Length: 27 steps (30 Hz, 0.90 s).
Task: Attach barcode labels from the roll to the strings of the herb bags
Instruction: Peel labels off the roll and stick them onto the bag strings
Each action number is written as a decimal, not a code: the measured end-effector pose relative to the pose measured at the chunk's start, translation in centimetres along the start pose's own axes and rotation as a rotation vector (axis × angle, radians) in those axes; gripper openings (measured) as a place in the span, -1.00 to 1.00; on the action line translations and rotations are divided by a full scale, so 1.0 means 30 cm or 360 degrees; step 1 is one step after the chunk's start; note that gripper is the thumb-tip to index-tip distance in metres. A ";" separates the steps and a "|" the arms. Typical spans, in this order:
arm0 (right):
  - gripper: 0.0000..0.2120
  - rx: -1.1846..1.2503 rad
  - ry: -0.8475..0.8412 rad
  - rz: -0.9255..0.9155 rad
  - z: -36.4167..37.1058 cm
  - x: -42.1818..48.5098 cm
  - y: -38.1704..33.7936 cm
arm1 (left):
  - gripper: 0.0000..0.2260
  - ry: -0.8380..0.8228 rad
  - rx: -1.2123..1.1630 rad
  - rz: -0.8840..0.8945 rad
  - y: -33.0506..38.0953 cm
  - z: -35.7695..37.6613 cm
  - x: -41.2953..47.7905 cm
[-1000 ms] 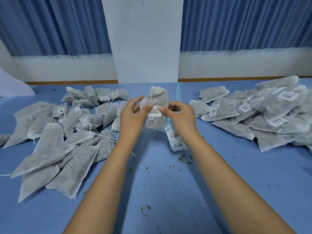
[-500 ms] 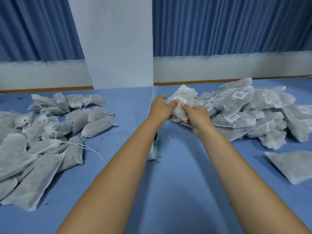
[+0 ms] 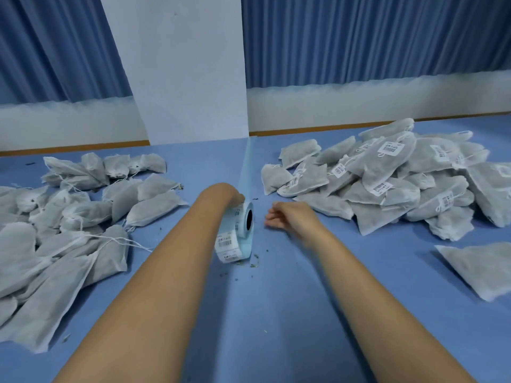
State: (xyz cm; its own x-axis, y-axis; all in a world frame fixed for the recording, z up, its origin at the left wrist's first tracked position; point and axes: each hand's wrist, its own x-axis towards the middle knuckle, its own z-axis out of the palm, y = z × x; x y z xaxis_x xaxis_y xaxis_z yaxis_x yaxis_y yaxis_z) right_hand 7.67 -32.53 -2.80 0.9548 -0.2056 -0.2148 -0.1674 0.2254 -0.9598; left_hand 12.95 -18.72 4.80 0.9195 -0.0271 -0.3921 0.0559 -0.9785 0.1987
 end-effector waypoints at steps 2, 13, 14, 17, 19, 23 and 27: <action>-0.71 -0.0032 -0.0074 -0.0137 0.065 -0.024 0.061 | -0.59 0.0037 -0.0029 0.0081 -0.010 -0.012 -0.004; -0.66 -0.0614 -0.0414 -0.0383 0.109 -0.064 0.124 | -0.77 0.0779 -0.0389 0.0066 -0.067 -0.024 0.098; -0.70 -0.0668 -0.0413 -0.0389 0.111 -0.061 0.125 | -0.85 0.0824 -0.0555 0.0099 -0.070 -0.030 0.108; -0.80 -0.0809 -0.0378 -0.0422 0.112 -0.053 0.127 | -0.83 0.0720 -0.1297 0.0344 -0.076 -0.055 0.123; -0.76 -0.0756 -0.0374 -0.0440 0.108 -0.051 0.122 | -0.78 0.0685 -0.1701 0.0375 -0.076 -0.082 0.125; -0.57 -0.0391 -0.0482 -0.0413 0.093 -0.047 0.105 | -0.94 0.0496 -0.2377 0.0403 -0.046 -0.138 0.132; -0.58 -0.0543 -0.0521 -0.0493 0.090 -0.037 0.110 | -0.82 0.0214 -0.2731 0.0472 0.005 -0.171 0.120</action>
State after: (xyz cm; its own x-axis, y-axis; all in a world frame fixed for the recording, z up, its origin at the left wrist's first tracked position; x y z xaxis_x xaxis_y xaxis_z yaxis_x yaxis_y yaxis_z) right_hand 6.71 -29.00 -5.23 0.9893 0.1049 0.1016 0.1149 -0.1301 -0.9848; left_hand 18.26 -17.91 8.02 0.9921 -0.0469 -0.1162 0.1253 0.3662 0.9220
